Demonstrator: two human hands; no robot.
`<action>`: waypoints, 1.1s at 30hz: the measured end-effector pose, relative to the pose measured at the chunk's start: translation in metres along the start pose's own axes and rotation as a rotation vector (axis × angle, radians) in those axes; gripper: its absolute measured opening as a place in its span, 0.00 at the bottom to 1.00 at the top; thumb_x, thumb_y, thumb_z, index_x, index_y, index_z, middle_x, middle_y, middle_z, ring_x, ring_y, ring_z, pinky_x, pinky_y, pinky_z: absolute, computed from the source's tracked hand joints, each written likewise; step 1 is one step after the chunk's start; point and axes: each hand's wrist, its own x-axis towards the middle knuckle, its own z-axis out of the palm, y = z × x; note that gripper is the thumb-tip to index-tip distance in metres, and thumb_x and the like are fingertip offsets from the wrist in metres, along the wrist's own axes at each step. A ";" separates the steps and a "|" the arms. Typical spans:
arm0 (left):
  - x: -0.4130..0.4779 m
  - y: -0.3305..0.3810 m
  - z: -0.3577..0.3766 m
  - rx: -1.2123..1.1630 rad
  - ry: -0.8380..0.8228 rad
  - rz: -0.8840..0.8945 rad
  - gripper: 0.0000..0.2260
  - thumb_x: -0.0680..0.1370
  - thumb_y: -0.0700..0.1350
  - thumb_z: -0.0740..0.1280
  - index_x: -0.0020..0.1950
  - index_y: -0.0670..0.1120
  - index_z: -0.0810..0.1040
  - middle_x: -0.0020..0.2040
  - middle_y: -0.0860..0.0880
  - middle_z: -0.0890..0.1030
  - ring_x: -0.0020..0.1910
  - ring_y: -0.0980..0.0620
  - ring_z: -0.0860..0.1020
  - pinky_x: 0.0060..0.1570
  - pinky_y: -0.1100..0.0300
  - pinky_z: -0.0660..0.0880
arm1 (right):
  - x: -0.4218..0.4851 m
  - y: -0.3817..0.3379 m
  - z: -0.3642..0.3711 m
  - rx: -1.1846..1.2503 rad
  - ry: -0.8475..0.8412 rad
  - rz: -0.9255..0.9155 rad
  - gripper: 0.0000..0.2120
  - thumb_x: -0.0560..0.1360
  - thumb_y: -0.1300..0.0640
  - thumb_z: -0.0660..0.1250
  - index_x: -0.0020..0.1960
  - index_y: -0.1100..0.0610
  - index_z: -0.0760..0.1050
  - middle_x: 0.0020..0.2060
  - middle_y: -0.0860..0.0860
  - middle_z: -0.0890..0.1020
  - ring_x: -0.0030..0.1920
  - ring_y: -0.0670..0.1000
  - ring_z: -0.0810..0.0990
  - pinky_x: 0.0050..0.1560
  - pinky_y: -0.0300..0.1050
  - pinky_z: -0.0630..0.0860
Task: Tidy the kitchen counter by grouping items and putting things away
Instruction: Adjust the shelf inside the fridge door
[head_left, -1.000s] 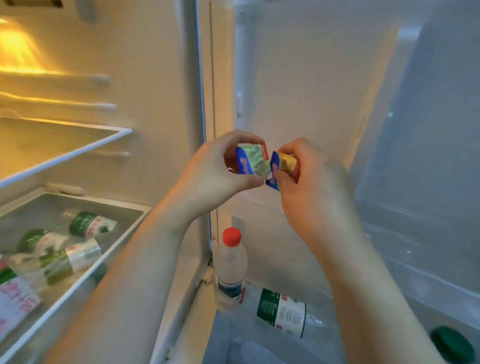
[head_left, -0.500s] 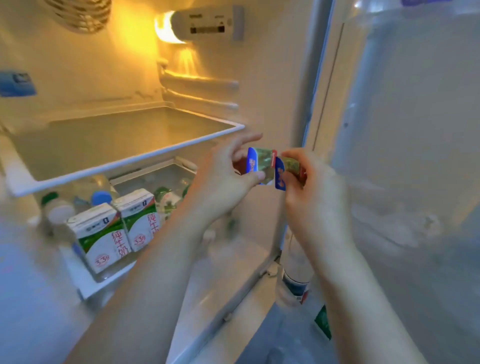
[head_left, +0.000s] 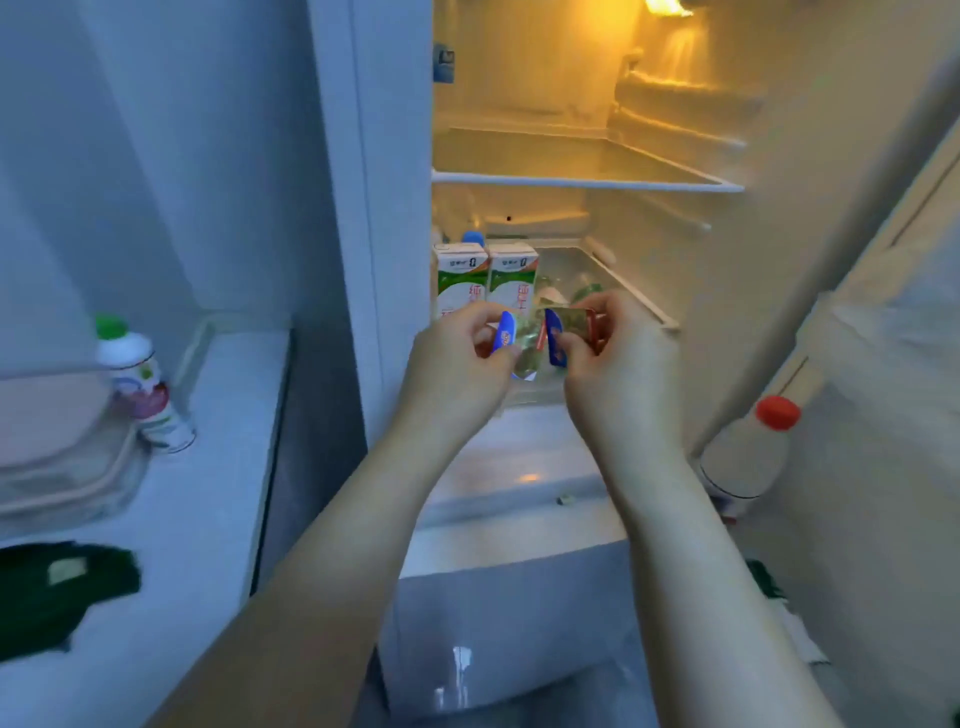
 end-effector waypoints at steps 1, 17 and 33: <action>-0.025 -0.003 -0.010 0.027 0.068 -0.041 0.11 0.73 0.37 0.67 0.54 0.45 0.80 0.48 0.48 0.84 0.47 0.52 0.82 0.48 0.58 0.78 | -0.016 -0.005 0.001 0.023 -0.055 -0.030 0.06 0.73 0.60 0.68 0.50 0.56 0.75 0.42 0.50 0.81 0.45 0.55 0.78 0.40 0.46 0.67; -0.255 0.029 -0.155 0.276 0.720 -0.276 0.10 0.74 0.39 0.68 0.37 0.53 0.75 0.32 0.53 0.79 0.34 0.51 0.77 0.40 0.56 0.75 | -0.193 -0.124 0.011 0.340 -0.610 -0.296 0.05 0.72 0.58 0.68 0.48 0.56 0.76 0.42 0.53 0.81 0.46 0.57 0.77 0.44 0.47 0.73; -0.589 0.135 -0.152 0.382 1.235 -0.500 0.09 0.74 0.41 0.69 0.39 0.56 0.78 0.37 0.51 0.83 0.33 0.50 0.78 0.38 0.56 0.76 | -0.443 -0.169 -0.141 0.590 -1.017 -0.671 0.03 0.73 0.57 0.68 0.46 0.54 0.75 0.35 0.48 0.76 0.40 0.53 0.75 0.37 0.43 0.66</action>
